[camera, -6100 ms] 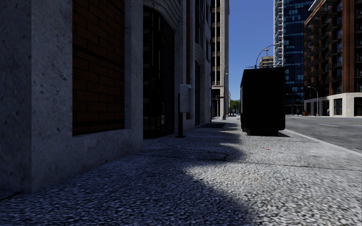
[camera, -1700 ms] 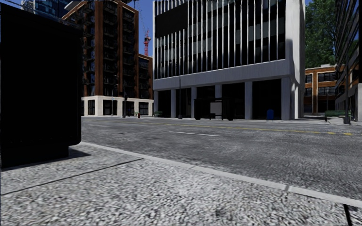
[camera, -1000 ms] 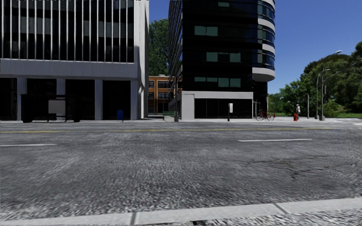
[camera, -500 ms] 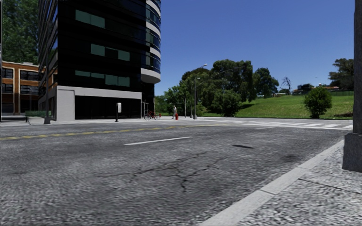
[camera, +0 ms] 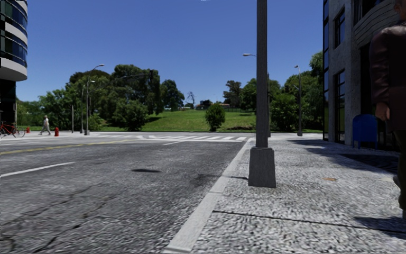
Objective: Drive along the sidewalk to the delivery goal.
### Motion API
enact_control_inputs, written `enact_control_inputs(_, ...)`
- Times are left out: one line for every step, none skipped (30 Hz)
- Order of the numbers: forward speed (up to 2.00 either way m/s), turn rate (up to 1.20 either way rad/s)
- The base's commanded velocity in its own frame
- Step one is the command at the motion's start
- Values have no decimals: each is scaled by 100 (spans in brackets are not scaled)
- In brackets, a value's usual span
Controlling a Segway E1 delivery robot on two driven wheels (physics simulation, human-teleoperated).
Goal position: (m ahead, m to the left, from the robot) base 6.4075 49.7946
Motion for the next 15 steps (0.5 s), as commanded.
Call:
enact_control_inputs(142, -120)
enact_control_inputs(142, -120)
enact_control_inputs(142, -120)
enact_control_inputs(142, -120)
enact_control_inputs(142, -120)
enact_control_inputs(142, -120)
enact_control_inputs(142, -120)
enact_control_inputs(142, -120)
enact_control_inputs(142, -120)
enact_control_inputs(142, -113)
enact_control_inputs(142, 0)
enact_control_inputs(142, 0)
enact_control_inputs(142, 0)
enact_control_inputs(142, 0)
enact_control_inputs(141, 0)
